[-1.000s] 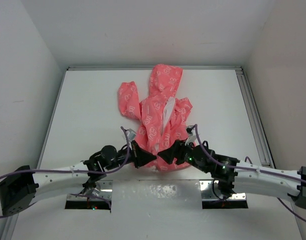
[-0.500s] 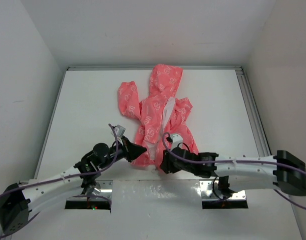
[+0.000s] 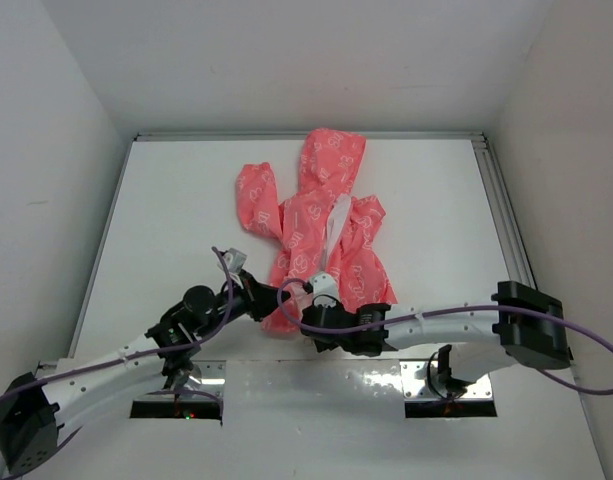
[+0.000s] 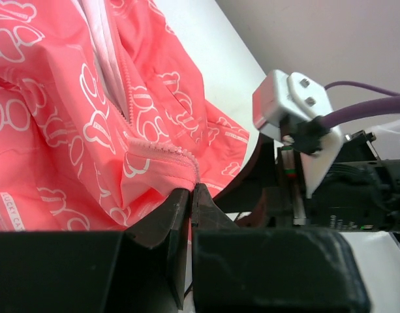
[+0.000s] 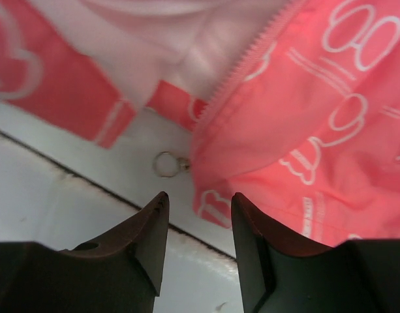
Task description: Zip up the jacket
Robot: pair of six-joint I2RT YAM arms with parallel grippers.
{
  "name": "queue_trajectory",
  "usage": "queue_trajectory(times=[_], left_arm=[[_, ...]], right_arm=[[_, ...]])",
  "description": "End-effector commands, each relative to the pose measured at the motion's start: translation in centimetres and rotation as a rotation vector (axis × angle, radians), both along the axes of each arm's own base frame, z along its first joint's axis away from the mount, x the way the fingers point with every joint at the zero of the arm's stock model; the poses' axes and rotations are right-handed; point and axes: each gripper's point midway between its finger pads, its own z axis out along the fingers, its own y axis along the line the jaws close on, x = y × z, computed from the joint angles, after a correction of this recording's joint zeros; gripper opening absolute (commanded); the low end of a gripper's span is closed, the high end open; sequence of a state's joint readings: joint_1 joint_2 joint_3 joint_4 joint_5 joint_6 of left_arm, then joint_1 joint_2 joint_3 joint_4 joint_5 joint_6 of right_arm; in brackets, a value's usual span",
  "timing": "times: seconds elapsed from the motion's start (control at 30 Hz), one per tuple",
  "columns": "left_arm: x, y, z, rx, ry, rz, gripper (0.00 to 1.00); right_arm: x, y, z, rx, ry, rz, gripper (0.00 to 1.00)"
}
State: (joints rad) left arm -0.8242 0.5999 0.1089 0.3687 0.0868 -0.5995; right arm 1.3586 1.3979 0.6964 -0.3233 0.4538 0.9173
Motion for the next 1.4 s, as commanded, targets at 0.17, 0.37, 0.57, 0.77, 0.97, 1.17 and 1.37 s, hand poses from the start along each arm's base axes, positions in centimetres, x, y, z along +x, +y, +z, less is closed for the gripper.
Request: queue_trajectory(times=[0.17,0.37,0.57,0.77,0.97,1.17,1.37], left_arm=[[0.3,0.1,0.3,-0.024,-0.018,0.005,0.0],[0.4,0.1,-0.4,-0.015,-0.006,-0.003,0.0],[0.5,0.1,-0.6,-0.017,-0.001,-0.005,0.0],[0.4,0.3,-1.0,-0.01,0.005,-0.006,0.0],[0.3,0.3,-1.0,-0.009,0.006,-0.009,0.0],[0.3,0.1,-1.2,-0.01,0.009,-0.016,0.0],[0.3,0.2,-1.5,0.001,0.02,-0.018,0.0]], right_arm=[[0.6,0.4,-0.3,-0.034,-0.022,-0.033,0.43],[0.3,1.3,-0.5,-0.019,-0.008,-0.024,0.43],[0.6,1.9,-0.9,-0.029,-0.013,-0.025,0.46],[0.8,1.5,-1.9,-0.057,-0.019,-0.041,0.42],[0.8,1.3,-3.0,-0.079,-0.01,-0.054,0.35],[0.9,1.4,-3.3,-0.042,-0.017,-0.083,0.25],[1.2,0.7,-3.5,-0.012,-0.035,-0.125,0.07]])
